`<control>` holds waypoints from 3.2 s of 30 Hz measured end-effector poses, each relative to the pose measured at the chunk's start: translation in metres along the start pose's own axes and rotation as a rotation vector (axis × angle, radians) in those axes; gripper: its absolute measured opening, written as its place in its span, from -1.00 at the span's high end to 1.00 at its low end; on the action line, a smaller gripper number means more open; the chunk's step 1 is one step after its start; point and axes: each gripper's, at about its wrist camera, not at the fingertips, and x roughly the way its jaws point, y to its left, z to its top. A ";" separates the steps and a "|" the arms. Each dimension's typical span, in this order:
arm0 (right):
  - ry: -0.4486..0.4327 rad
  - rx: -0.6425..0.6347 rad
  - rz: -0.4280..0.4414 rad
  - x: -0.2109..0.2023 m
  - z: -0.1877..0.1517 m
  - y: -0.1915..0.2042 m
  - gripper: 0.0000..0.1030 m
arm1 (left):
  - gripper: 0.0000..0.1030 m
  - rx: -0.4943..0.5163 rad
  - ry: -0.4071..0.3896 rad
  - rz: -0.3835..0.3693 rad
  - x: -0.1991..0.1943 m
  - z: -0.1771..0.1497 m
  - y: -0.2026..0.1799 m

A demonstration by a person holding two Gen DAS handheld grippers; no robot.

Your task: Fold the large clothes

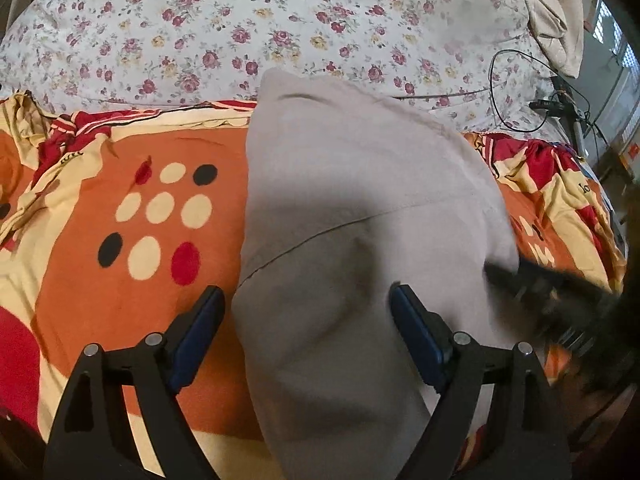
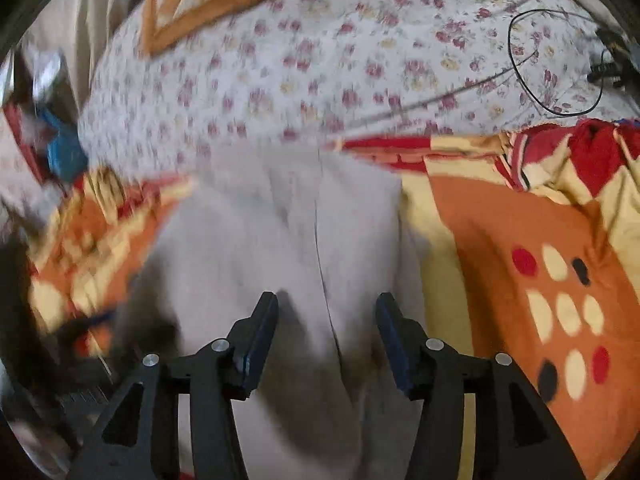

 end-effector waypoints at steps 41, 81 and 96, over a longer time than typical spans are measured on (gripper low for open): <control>-0.191 -0.001 -0.077 -0.068 -0.013 0.033 -0.65 | -0.66 -0.054 -0.186 0.132 -0.062 -0.015 0.008; -0.159 0.034 -0.031 -0.055 -0.021 0.024 -0.83 | -1.00 -0.017 -0.239 0.160 -0.066 -0.021 0.005; -0.151 0.036 -0.033 -0.051 -0.022 0.025 -0.83 | -1.00 -0.013 -0.229 0.156 -0.063 -0.022 0.008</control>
